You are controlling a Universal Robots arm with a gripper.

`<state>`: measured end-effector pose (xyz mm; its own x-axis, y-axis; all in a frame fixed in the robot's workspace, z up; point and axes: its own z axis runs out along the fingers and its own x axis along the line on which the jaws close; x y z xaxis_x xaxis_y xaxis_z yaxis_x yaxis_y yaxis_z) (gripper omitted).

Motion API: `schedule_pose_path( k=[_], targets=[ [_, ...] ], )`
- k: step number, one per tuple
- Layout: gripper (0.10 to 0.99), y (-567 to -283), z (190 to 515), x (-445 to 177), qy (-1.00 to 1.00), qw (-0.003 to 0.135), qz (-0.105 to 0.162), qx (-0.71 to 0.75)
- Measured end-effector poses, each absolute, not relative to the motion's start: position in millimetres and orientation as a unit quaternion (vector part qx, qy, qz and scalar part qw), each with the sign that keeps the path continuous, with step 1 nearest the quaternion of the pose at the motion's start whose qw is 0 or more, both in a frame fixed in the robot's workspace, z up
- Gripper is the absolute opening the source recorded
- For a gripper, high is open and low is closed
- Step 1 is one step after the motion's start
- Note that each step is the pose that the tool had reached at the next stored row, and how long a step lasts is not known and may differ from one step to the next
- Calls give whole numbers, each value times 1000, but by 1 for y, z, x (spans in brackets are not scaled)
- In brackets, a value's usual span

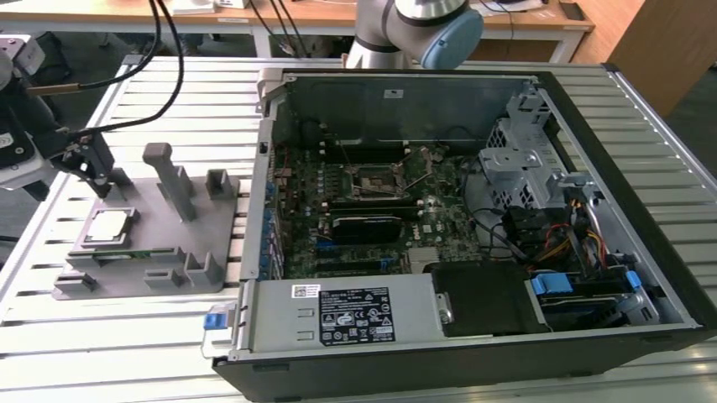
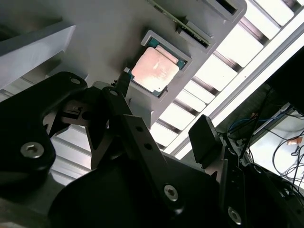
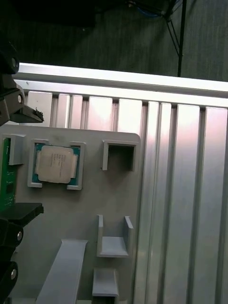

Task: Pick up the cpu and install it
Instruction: 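Pick up the cpu and move it towards the insertion slot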

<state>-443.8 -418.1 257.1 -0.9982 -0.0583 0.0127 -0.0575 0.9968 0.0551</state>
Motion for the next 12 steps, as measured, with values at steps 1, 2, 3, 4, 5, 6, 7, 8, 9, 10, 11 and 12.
schedule_pose_path(
  k=[1, 2, 3, 4, 5, 6, 7, 8, 9, 10, 11, 12],
  targets=[
    [761, -418, 256, -444, -999, 7, -27, 29],
    [761, -418, 255, -444, -999, 7, -27, 29],
    [761, -418, 254, -444, -999, 7, -27, 29],
    [761, -418, 254, -444, -999, 7, -27, 29],
    [761, -418, 253, -444, -999, 7, -27, 29],
    [761, -418, 251, -444, -999, 7, -27, 29],
    [761, -418, 250, -444, -999, 7, -27, 29],
    [761, -418, 249, -444, -999, 7, -27, 29],
    [761, -418, 248, -444, -999, 7, -27, 29],
    [761, -418, 247, -444, -999, 7, -27, 29],
    [761, -418, 246, -444, -999, 7, -27, 29],
    [761, -418, 245, -444, -999, 7, -27, 29]
  ],
)
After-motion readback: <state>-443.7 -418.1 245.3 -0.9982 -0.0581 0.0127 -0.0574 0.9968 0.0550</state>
